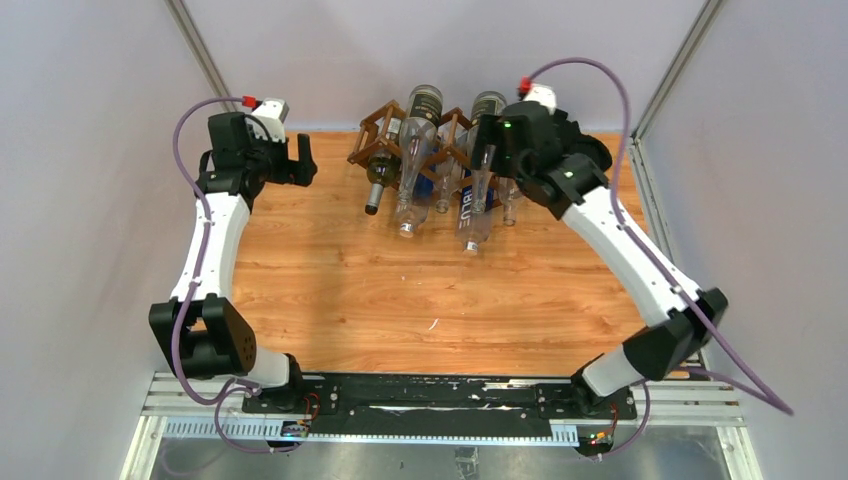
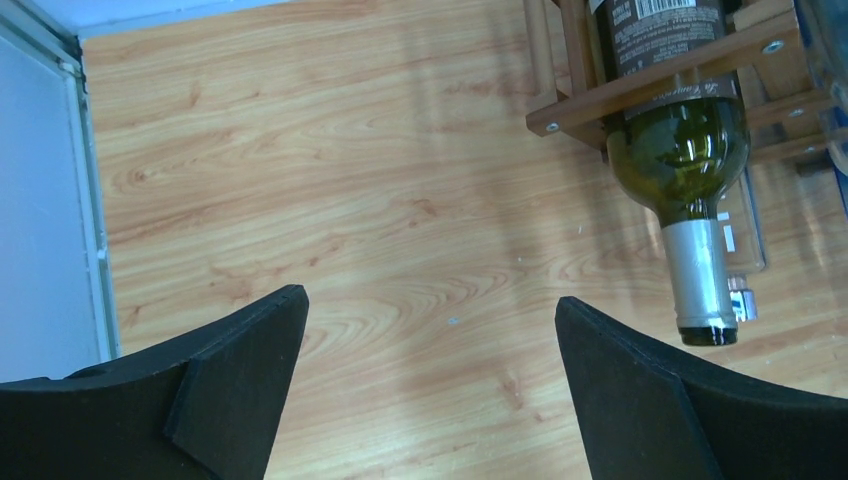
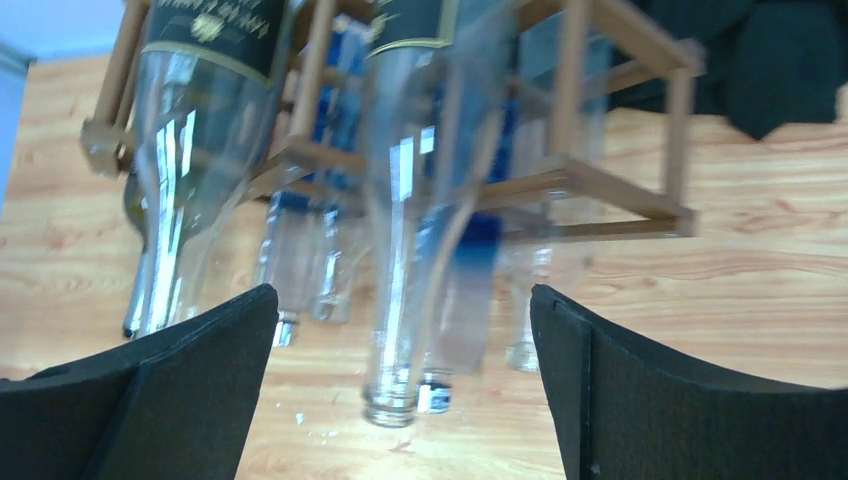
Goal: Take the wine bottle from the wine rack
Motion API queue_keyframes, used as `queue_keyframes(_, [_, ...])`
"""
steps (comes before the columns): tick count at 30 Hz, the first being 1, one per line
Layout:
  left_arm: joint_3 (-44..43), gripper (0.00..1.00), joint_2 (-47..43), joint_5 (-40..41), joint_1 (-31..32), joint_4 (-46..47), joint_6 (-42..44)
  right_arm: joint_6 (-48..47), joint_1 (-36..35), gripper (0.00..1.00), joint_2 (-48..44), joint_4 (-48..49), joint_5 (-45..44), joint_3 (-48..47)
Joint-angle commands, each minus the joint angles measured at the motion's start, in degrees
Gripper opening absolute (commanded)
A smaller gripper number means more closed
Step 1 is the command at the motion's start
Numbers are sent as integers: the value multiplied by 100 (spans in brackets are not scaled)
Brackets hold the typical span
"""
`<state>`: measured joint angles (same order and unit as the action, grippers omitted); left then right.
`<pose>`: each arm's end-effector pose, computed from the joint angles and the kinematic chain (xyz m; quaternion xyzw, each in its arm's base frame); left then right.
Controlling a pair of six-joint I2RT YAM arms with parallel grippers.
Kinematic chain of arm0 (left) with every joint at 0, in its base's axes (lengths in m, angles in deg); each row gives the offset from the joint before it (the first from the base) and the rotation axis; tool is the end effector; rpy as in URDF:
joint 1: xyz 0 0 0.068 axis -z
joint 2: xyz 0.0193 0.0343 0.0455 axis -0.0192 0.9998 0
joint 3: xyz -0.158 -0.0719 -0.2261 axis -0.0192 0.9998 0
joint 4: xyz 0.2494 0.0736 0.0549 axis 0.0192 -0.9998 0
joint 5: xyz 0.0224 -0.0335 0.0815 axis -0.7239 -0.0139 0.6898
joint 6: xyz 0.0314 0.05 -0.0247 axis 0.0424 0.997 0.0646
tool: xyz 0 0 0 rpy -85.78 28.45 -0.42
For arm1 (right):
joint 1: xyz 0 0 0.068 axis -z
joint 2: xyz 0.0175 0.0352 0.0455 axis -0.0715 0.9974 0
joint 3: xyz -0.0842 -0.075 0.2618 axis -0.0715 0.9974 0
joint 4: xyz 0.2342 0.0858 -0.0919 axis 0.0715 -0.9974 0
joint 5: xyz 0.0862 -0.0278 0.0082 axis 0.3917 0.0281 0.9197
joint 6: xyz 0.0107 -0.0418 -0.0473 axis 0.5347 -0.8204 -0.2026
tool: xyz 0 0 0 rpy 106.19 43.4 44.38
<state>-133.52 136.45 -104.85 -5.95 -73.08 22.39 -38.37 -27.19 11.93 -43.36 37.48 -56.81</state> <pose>0.3373 0.0246 0.3696 0.0881 0.8512 -0.0874 0.5100 0.2941 0.1576 0.4479 0.0752 0.8159 0.1353 0.5571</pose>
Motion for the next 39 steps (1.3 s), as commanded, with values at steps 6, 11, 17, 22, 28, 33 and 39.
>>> queue_keyframes(6, [-134,100,-89,-50,-41,-656,192,209,-1257,98,1773,-1036,0,-2020])
queue_keyframes(11, [-145,99,-184,-72,-39,-885,355,386,-1569,93,2639,-1253,32,-2865])
queue_keyframes(17, [-104,99,-347,-227,-41,-1141,623,566,-1670,90,3392,-1365,-108,-3476])
queue_keyframes(22, [-59,98,-434,-365,-37,-1285,767,539,-1662,88,3778,-1387,-332,-3800])
queue_keyframes(28, [4,98,-469,-647,-42,-1332,770,524,-1611,82,4089,-1387,-423,-3947])
queue_keyframes(33, [65,100,-474,-858,-31,-1329,715,533,-1592,79,4259,-1387,-489,-3953])
queue_keyframes(39, [199,100,-521,-997,23,-1328,727,678,-1517,74,4374,-1358,-475,-3981])
